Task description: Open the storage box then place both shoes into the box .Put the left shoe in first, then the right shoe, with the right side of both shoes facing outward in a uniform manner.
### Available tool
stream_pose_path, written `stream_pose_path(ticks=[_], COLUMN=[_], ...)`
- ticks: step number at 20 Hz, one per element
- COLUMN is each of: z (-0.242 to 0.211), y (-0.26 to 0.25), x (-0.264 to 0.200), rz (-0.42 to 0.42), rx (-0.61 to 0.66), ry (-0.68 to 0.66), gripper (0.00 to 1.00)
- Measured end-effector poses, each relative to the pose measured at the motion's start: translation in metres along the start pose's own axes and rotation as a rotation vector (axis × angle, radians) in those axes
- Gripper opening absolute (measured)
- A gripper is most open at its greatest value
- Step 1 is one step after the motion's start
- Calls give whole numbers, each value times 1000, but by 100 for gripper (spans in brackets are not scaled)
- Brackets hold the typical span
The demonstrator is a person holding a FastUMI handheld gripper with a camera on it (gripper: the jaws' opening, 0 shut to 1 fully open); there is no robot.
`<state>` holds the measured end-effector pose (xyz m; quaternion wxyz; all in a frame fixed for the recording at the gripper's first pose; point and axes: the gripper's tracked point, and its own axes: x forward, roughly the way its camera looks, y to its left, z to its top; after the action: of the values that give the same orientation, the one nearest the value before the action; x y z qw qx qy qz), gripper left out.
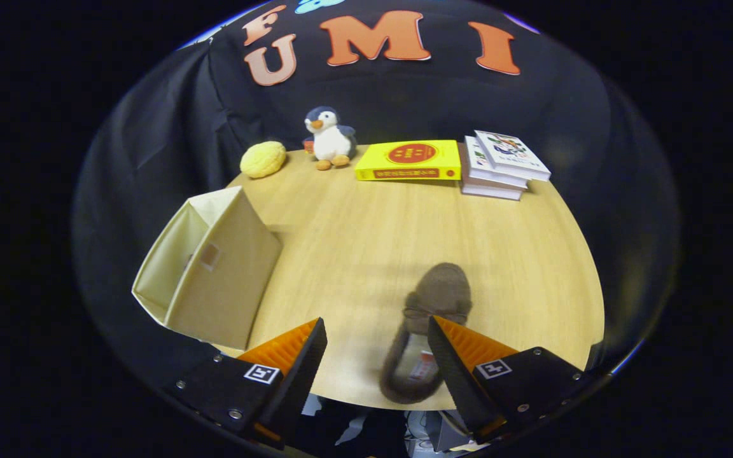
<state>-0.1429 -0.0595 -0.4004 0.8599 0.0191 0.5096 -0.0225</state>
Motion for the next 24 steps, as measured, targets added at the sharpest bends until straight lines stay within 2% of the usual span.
stream_pose_path(ticks=[3,7,9,13,14,15,16,18,20,24], z=[-25,-55,-61,-50,-48,-50,-50,-50,-32,10], y=[-33,-62,-75,-71,-72,-78,-79,-71,-55,-23], x=[17,36,49,68,70,71,71,63,48,9], rz=[-35,-69,-98,-90,-109,-140,-152,-139,-105,-92], rx=[40,40,48,114,118,117,122,168,203,200], ry=[41,91,93,55,50,51,56,91,71,9], gripper=[93,80,69,40,30,26,16,5,4,4])
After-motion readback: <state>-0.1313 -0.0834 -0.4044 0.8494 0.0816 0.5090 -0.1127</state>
